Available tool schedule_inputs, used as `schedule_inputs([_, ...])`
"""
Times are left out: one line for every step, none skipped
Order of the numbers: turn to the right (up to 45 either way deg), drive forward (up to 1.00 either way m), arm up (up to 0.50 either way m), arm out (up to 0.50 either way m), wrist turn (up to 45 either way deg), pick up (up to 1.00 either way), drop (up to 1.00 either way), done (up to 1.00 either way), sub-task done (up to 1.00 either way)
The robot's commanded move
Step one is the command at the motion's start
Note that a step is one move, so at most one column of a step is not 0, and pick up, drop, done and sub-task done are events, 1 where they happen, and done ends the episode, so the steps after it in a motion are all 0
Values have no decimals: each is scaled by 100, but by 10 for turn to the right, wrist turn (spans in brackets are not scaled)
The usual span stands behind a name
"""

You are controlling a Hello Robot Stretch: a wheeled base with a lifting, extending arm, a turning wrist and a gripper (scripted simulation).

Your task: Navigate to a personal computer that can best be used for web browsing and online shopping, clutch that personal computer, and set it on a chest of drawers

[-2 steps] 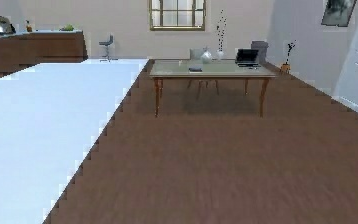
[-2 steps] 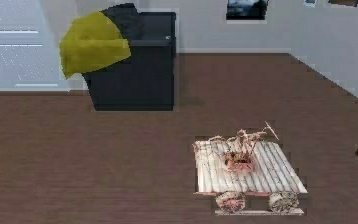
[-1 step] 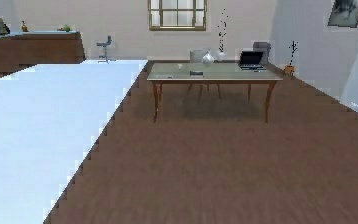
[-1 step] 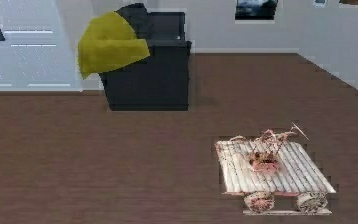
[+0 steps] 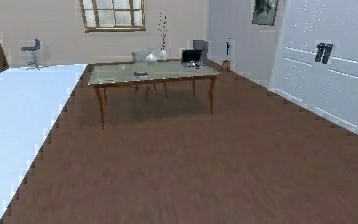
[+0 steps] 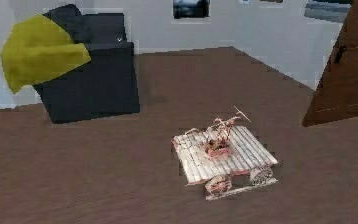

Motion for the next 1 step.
schedule_inputs([0, 100, 0, 0, 0, 0, 0, 0, 0])
